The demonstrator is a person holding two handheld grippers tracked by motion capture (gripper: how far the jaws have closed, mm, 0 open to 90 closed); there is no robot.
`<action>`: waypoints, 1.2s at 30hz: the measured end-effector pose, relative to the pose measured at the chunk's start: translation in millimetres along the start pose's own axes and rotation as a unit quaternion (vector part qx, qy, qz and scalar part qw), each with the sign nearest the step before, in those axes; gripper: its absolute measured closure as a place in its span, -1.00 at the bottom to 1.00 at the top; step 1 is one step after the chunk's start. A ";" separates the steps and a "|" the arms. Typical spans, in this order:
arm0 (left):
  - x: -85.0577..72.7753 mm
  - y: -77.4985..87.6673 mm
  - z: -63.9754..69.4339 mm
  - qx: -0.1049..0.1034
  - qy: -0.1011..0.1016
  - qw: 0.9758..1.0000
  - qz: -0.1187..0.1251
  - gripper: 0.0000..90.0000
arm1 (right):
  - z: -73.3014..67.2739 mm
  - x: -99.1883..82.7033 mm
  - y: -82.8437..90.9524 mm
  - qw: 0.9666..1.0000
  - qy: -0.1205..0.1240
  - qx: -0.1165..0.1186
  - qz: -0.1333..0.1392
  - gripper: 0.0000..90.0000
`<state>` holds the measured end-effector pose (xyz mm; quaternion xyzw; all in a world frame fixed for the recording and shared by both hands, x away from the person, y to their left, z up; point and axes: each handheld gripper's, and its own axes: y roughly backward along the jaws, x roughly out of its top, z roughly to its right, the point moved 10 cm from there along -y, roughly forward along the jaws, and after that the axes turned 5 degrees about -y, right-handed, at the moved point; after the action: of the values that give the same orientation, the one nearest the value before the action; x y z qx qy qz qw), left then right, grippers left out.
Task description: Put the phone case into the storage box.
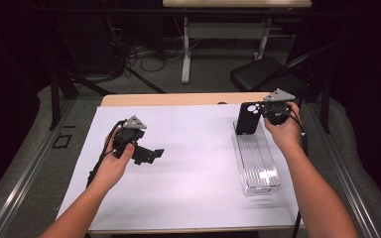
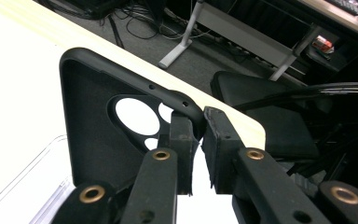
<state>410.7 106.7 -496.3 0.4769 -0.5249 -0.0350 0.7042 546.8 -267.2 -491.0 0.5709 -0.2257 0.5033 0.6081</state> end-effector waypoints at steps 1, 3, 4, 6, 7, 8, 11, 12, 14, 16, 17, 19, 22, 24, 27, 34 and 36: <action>-0.2 -0.2 0.5 -0.001 0.002 1.000 0.000 -0.90 | 0.0 0.3 -0.5 1.000 -0.001 0.000 0.001 0.80; -0.2 -0.1 0.9 0.000 0.002 1.000 0.000 -0.90 | -0.6 -0.7 -1.9 1.000 -0.003 0.003 -0.003 0.74; -0.1 0.2 1.2 0.000 0.002 1.000 0.001 -0.90 | -0.5 -1.2 -2.8 1.000 0.000 0.001 -0.005 0.72; -0.1 0.7 1.4 0.000 0.001 1.000 0.001 -0.90 | -0.3 -1.2 -3.3 1.000 0.001 -0.002 -0.005 0.67; -0.4 1.0 1.1 0.000 -0.001 1.000 0.000 -0.90 | 0.3 -0.8 -3.4 1.000 0.001 -0.005 -0.005 0.62; -0.5 1.2 0.9 0.000 -0.001 1.000 0.001 -0.90 | 0.7 -0.7 -3.7 1.000 0.000 -0.007 -0.004 0.58; -1.3 1.7 0.7 0.000 0.000 1.000 0.000 -0.90 | 1.9 -1.0 -4.1 1.000 -0.002 -0.011 -0.005 0.50; -1.4 1.9 0.7 0.000 0.001 1.000 0.000 -0.90 | 2.3 -1.5 -4.3 1.000 -0.002 -0.012 -0.007 0.47; -1.8 2.0 0.9 -0.001 0.001 1.000 0.000 -0.90 | 2.7 -2.2 -4.2 1.000 -0.001 -0.013 -0.008 0.46; -1.9 2.0 0.8 0.000 0.001 1.000 0.000 -0.90 | 2.8 -2.6 -4.0 1.000 0.001 -0.012 -0.010 0.44; -1.9 2.1 0.7 0.000 0.001 1.000 0.000 -0.90 | 2.8 -3.2 -3.9 1.000 0.003 -0.012 -0.011 0.42; -1.4 2.3 0.6 0.001 0.002 1.000 0.002 -0.90 | 1.9 -4.6 -3.2 1.000 0.002 -0.010 -0.016 0.41; -1.1 2.6 0.4 0.002 0.000 1.000 0.002 -0.90 | 0.4 -5.5 -1.2 1.000 0.004 -0.008 -0.017 0.39; -0.8 3.2 0.8 0.002 -0.001 1.000 0.001 -0.90 | -0.4 -5.5 0.2 1.000 0.006 -0.006 -0.016 0.35; 0.0 3.7 1.3 0.003 -0.001 1.000 0.003 -0.90 | -1.9 -4.8 3.0 1.000 0.004 -0.005 -0.018 0.31; 0.5 4.4 1.0 0.004 -0.001 1.000 0.003 -0.90 | -7.5 -1.5 10.4 1.000 -0.006 0.002 -0.021 0.17; 0.4 4.7 0.9 0.004 -0.001 1.000 0.002 -0.90 | -9.6 -0.2 13.6 1.000 -0.009 0.008 -0.018 0.16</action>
<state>408.1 108.4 -492.7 0.4783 -0.5269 -0.0320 0.7019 532.0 -260.5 -487.2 0.5841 -0.2170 0.4890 0.6104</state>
